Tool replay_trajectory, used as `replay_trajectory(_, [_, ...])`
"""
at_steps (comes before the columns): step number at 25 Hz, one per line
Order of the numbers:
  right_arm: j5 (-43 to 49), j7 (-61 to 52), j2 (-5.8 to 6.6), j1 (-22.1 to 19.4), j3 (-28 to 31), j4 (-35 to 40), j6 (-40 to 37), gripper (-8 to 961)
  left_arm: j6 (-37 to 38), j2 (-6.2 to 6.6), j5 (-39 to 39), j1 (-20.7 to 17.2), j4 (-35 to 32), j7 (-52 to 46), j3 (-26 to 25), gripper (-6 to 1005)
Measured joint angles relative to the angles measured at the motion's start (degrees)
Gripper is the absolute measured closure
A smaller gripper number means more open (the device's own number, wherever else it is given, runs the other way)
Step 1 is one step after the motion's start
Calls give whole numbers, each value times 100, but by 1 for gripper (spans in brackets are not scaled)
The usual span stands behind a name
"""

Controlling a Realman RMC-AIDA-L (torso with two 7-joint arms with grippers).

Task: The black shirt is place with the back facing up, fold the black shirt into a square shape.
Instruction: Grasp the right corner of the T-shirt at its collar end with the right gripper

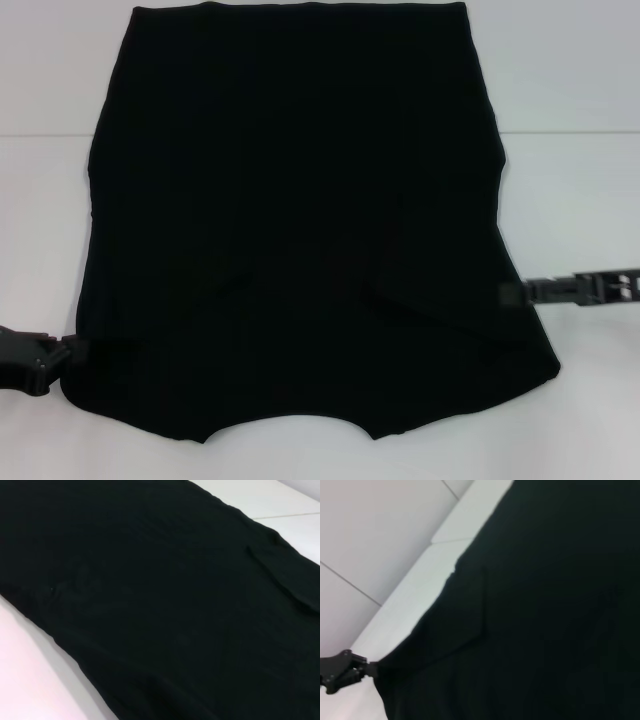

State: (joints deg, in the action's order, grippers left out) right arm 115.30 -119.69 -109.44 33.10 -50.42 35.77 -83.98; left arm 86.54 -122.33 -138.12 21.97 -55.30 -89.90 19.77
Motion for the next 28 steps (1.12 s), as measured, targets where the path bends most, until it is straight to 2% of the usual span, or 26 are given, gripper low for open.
replay_trajectory(3, [145, -147, 117, -193, 56, 5, 26, 72, 10, -1, 4, 6, 11, -32, 0, 979])
replay_trajectory(7, [565, -200, 136, -301, 318, 13, 96, 72, 17, -1, 5, 42, 46, -40, 0, 979])
replay_trajectory(12, [984, -231, 33, -307, 595, -15, 199, 71, 30, -11, 13, 94, 56, -51, 0, 979])
replay_trajectory(19, [1195, -252, -90, -312, 619, -32, 215, 71, 59, -3, 13, 139, 55, -54, 21, 980])
replay_trajectory(28, [1298, -343, -175, -277, 593, -79, 203, 71, 36, 7, 13, 141, 54, -23, 4, 979])
